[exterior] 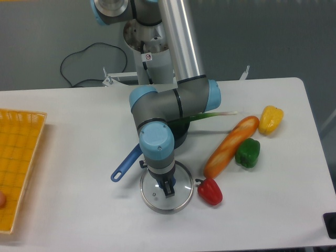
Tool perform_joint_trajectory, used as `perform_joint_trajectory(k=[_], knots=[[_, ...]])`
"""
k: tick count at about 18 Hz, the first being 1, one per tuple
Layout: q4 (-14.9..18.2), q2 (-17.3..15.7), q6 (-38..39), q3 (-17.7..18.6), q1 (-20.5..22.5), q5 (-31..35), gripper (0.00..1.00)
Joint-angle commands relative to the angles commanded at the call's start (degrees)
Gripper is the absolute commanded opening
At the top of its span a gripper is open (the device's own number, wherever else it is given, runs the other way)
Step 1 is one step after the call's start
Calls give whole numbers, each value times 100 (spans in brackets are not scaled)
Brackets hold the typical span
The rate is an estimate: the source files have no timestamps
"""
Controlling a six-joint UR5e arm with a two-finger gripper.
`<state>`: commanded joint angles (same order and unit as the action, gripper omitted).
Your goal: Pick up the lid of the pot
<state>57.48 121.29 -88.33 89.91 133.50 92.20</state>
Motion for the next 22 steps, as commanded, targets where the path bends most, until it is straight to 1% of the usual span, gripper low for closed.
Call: perform_joint_trajectory(k=[8,10,14,16,19,22], knots=[[53,-299,-9,-26,18,106,56],[158,-369,-9,-44,53,106,56],[229,-492,-9,-53,88,106,56],[325,-562,-9,-79,97,106,56],[457,-615,-9,-105,149,106,56],[501,-668,0,-123,167,106,56]])
